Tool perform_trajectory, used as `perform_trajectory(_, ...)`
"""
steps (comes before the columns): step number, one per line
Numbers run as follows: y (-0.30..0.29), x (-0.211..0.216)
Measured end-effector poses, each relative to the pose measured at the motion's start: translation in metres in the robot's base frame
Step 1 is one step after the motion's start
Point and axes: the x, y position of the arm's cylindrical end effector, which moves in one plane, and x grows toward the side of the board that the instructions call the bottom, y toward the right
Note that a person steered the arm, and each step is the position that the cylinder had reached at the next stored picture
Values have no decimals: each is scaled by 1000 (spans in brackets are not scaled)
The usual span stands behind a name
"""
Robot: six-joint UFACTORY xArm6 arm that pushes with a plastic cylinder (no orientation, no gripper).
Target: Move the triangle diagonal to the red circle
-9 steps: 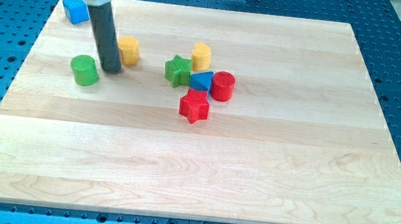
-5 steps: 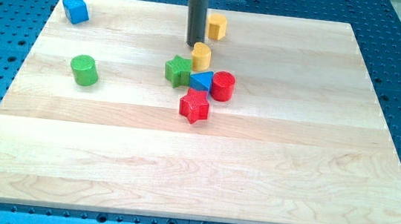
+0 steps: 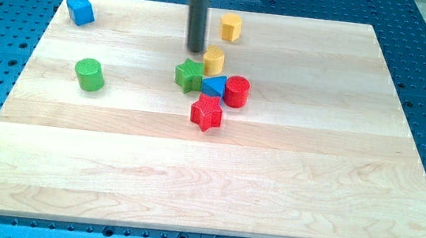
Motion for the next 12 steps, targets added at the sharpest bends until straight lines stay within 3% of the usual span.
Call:
perform_trajectory(1, -24, 55)
perform_trajectory(2, 30, 98)
perform_trajectory(4, 45, 113)
perform_trajectory(5, 84, 100)
perform_trajectory(6, 68, 124)
perform_trajectory(7, 104, 121)
perform_trajectory(9, 167, 19)
perform_trajectory(11, 251, -19)
perform_trajectory(12, 256, -44)
